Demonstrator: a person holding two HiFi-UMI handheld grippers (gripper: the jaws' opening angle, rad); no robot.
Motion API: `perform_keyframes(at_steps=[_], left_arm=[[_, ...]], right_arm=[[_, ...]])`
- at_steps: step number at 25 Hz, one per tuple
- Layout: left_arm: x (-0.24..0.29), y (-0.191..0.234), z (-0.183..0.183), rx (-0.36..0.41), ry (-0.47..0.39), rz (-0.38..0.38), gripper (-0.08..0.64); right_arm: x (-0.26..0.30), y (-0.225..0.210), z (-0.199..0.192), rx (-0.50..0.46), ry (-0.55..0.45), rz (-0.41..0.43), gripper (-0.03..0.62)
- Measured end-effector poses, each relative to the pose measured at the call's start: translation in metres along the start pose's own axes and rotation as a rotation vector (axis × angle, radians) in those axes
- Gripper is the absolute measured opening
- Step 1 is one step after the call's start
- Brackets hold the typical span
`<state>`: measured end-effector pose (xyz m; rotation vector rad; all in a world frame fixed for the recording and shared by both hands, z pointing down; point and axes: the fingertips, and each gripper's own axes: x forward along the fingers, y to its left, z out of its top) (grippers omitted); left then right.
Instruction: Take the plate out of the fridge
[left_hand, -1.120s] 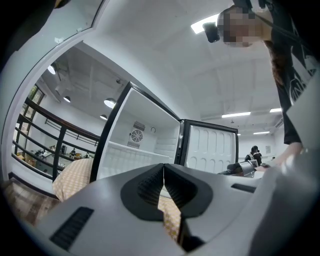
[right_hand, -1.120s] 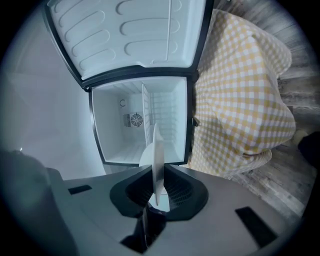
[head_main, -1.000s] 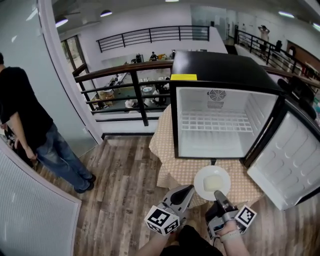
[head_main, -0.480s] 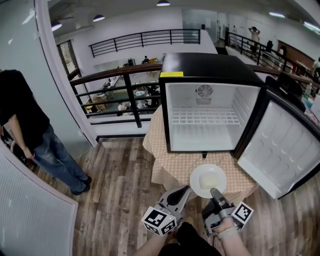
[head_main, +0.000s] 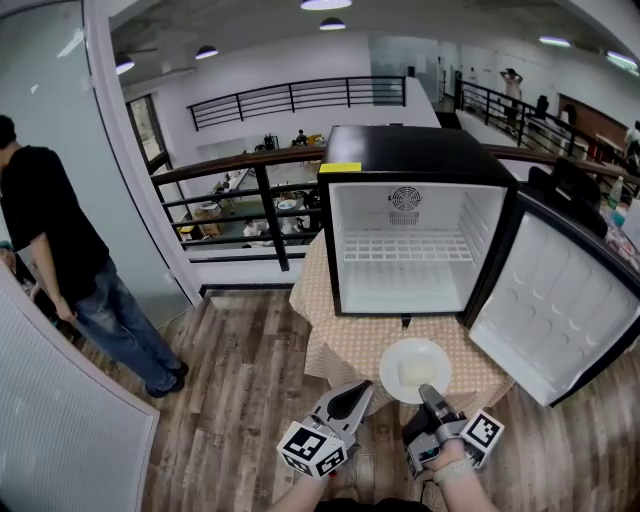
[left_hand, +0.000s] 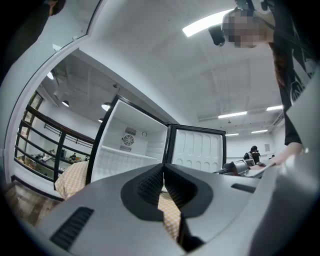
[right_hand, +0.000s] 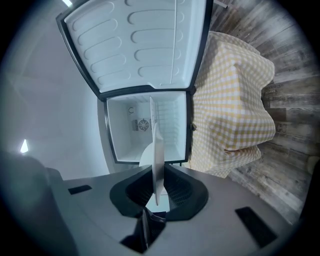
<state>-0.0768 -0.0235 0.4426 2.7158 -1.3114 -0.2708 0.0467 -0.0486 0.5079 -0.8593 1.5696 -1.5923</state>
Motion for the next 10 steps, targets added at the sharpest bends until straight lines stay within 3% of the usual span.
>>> perform_keyframes(at_steps=[10], left_arm=[[0.005,-0.033,-0.004,-0.041,-0.018,0.089,0.011]], right_arm=[[-0.019,0.019,0.016,-0.024,0.088,-0.006,0.058]])
